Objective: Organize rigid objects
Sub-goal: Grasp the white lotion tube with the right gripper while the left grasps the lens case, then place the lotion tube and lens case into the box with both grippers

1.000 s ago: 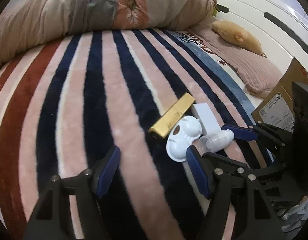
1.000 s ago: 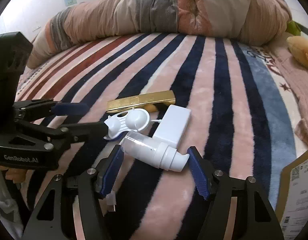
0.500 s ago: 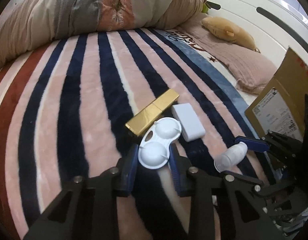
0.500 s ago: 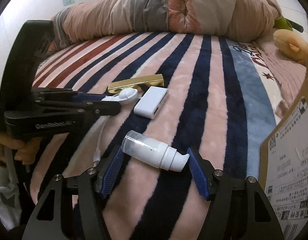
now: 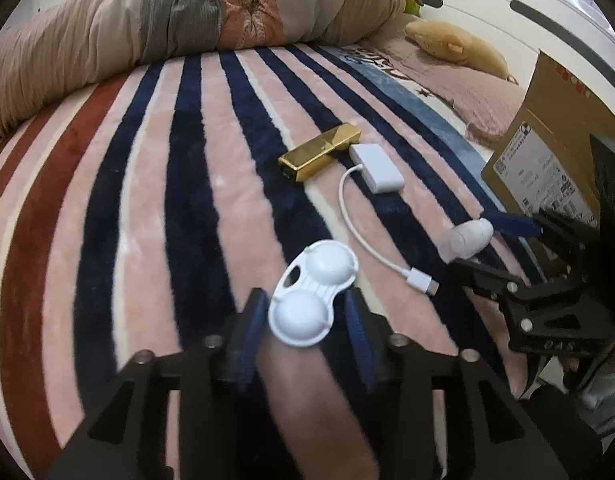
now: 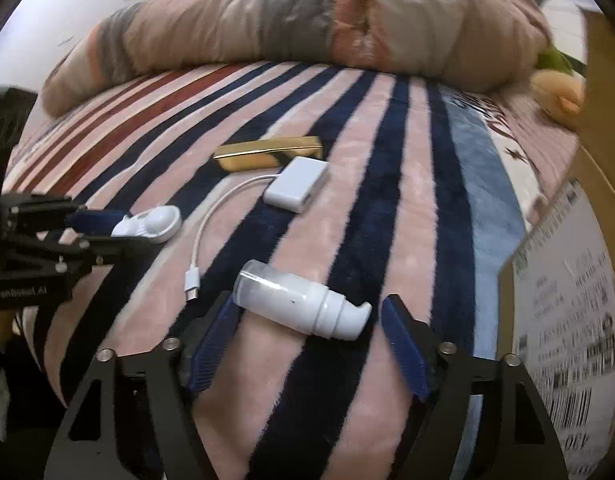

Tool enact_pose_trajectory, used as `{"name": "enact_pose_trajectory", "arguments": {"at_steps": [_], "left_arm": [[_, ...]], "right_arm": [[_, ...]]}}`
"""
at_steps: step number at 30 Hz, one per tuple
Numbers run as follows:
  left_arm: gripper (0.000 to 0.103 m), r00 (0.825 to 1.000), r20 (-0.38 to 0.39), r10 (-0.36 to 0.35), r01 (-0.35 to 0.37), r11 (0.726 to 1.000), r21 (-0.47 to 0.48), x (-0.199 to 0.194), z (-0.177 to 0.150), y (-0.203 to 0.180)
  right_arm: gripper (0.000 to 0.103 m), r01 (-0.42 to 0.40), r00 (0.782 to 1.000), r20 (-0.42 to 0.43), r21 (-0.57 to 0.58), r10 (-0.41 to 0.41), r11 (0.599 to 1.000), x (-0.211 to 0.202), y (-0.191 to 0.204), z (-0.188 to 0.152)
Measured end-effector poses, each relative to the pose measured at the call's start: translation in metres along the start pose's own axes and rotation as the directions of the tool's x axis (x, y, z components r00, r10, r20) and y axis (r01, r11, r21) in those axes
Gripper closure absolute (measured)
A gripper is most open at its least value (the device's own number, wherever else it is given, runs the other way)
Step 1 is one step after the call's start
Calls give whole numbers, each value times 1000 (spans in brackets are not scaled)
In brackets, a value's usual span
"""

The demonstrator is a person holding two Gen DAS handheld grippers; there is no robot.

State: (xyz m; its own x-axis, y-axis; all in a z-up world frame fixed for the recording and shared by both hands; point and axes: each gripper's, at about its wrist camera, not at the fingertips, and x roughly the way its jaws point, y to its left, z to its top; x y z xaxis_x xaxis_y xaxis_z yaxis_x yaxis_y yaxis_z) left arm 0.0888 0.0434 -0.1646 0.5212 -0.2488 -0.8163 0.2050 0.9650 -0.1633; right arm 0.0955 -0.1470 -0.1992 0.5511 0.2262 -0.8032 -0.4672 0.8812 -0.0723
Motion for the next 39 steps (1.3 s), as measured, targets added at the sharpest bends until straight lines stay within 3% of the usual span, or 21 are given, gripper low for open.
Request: {"name": "enact_pose_trajectory", "arguments": {"at_steps": [6,7,8,11,14,21,24,27,30,33,36,39], "left_arm": [[63,998,41,47,-47,999,-1,10,3,-5],[71,997,48,58,-59,998,10,9,3,-7],[74,996,48,72,-73,997,21,7,2,-8],[74,996,43,75,-75,997,10,-2,1,-5],[74,992,71,109,-109,994,4,-23,0,-4],[74,972,179,149,-155,988,17,-95,5,-27],[74,962,234,141,-151,988,27,-123,10,-44],[74,956,271,116,-134,990,48,-141,19,-64],[74,950,297,94,-127,988,93,-151,32,-91],[74,942,330,57,-104,986,128,-156,52,-124],[74,940,339,-27,-32,985,167,-154,76,-155],[74,943,327,-61,-16,974,227,-143,100,-189]], "right_arm": [[28,-12,1000,0,81,12,997,1,-8,-1],[30,-29,1000,0,81,29,996,2,-6,0],[41,-43,999,6,68,43,997,3,-3,2],[41,0,1000,27,17,-1,1000,0,2,5],[41,-38,997,59,-10,39,999,-14,7,5],[41,-105,973,194,-112,125,988,-86,23,4],[41,-72,956,267,-182,119,981,-126,27,4],[41,-66,934,336,-174,123,982,-165,11,3],[41,-18,915,397,-128,68,992,-197,-18,1],[41,72,898,438,-49,-43,996,-224,-60,-2],[41,137,916,382,-15,-121,990,-224,-98,2],[41,206,930,315,-28,-187,978,-209,-126,5]]}}
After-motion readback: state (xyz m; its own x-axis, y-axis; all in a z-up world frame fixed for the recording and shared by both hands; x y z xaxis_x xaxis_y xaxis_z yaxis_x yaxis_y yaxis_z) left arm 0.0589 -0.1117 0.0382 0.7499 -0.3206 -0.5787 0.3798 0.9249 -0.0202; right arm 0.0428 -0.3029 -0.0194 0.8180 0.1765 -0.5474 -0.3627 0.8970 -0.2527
